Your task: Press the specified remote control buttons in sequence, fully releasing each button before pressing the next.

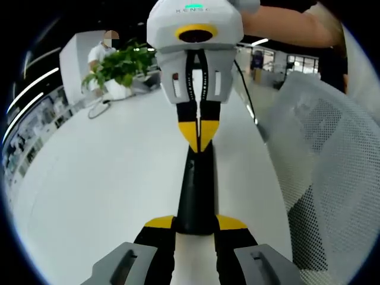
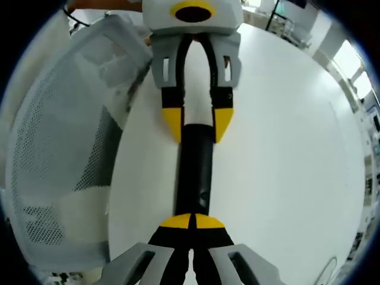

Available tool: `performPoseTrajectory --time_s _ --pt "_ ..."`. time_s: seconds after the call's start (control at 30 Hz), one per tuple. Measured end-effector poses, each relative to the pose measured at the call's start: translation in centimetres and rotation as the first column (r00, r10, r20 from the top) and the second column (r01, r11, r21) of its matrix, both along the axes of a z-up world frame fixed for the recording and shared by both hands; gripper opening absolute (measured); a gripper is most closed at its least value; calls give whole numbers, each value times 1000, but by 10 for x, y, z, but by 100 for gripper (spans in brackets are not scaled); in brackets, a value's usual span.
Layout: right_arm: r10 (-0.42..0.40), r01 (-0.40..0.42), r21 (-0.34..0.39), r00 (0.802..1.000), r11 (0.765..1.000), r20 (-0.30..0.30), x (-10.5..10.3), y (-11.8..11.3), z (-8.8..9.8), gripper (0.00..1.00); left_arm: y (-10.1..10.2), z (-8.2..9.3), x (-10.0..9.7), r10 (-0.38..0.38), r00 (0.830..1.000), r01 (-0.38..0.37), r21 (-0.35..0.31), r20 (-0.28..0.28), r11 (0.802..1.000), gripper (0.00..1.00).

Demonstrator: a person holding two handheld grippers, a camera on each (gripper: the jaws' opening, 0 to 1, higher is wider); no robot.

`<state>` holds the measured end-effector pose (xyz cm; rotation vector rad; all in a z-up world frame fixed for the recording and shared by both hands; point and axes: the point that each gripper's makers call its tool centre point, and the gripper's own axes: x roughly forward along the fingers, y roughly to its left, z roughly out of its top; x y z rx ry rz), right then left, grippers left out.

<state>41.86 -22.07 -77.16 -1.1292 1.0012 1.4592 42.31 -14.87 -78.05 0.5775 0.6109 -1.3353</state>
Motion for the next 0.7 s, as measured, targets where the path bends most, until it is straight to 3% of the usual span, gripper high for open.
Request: performPoseTrajectory --time_s 0.7 --pt "-3 3 -11 1000 1000 -15 3 -1 -4 0 2 0 1 4 1000 -4 -6 -12 1000 24"
